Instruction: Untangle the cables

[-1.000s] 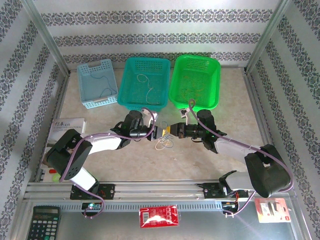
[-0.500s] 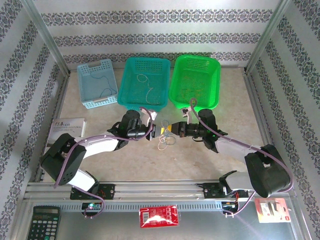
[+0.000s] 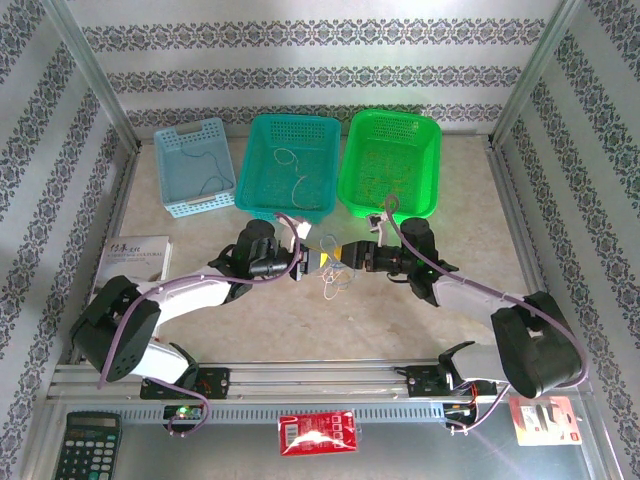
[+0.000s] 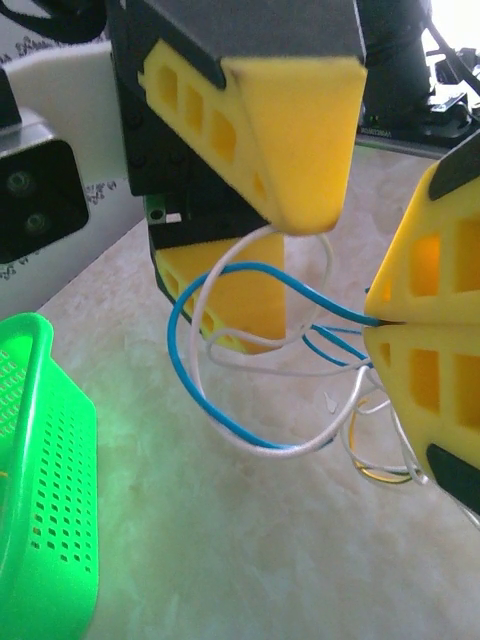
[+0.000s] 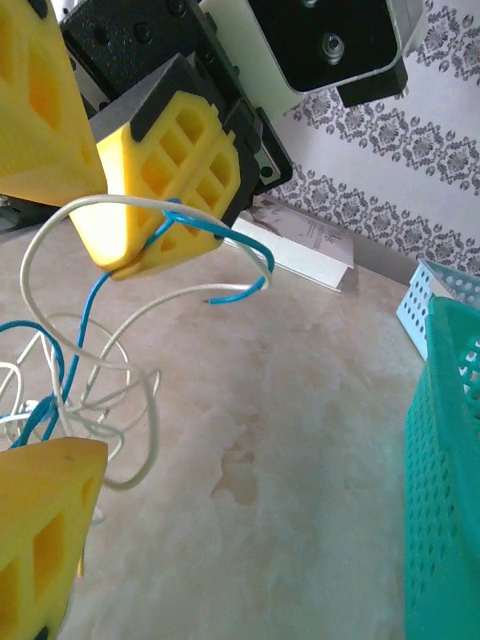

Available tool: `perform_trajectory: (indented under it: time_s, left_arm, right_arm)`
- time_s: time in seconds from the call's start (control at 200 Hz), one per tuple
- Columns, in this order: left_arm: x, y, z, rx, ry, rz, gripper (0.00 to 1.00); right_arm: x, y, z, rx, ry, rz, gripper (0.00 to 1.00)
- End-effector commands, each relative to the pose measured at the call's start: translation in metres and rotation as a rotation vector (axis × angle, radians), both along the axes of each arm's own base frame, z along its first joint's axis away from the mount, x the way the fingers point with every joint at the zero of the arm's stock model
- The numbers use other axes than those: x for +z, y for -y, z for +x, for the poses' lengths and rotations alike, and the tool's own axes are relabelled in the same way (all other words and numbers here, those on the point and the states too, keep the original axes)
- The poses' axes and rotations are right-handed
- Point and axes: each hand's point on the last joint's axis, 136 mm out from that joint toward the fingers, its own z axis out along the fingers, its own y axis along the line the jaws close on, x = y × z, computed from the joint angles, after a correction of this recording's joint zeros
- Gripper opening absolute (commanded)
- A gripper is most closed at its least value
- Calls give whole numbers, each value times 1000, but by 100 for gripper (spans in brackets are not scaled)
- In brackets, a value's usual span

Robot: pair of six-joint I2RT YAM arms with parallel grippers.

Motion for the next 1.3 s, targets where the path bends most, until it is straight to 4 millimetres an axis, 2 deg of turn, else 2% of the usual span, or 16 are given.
perform_trajectory:
  time_s: [0.0, 0.085, 0.15, 0.185, 0.22, 0.29, 0.34, 0.56, 0.859, 0.874, 0.939, 1.124, 1.164, 1.174, 1.194, 1.294]
  left_arm:
    - [23, 8, -12, -53, 15, -68, 0]
    - [34, 10, -14, -69, 15, -103, 0]
    - [41, 12, -18, -90, 13, -123, 0]
    - [45, 13, -19, -101, 15, -131, 0]
    - [49, 14, -21, -111, 13, -142, 0]
    - [55, 14, -23, -121, 14, -159, 0]
    - [61, 14, -24, -126, 22, -172, 0]
    - [77, 15, -26, -134, 32, -210, 0]
    - [70, 15, -14, -88, 13, -190, 0]
    - [69, 15, -14, -84, 11, -190, 0]
    - [69, 16, -11, -76, 4, -190, 0]
    - [70, 19, -6, -72, -30, -197, 0]
    - [70, 20, -5, -70, -37, -199, 0]
    - [71, 20, -5, -71, -38, -199, 0]
    - [71, 20, -4, -69, -39, -201, 0]
    - [74, 22, -3, -69, -49, -209, 0]
  right_arm:
    - [3, 5, 4, -30, 44, -2, 55]
    - [-4, 8, 6, -53, 37, -21, 32]
    - [-14, 15, 11, -99, 22, -47, 24]
    - [-19, 18, 14, -124, 10, -56, 24]
    - [-23, 22, 16, -144, -3, -63, 27]
    - [-29, 26, 20, -168, -21, -70, 50]
    - [-32, 28, 21, -181, -31, -75, 58]
    - [-25, 30, 16, -182, -22, -61, 58]
    - [5, 44, -6, -213, 76, -51, 65]
    - [-4, 46, -11, -215, 61, -62, 65]
    - [-1, 47, -17, -207, 92, -62, 66]
    - [22, 31, -27, -142, 217, -69, 69]
    - [19, 26, -29, -130, 231, -90, 70]
    - [28, 24, -27, -130, 254, -84, 70]
    - [32, 21, -26, -127, 272, -89, 71]
    - [32, 10, -21, -125, 308, -143, 72]
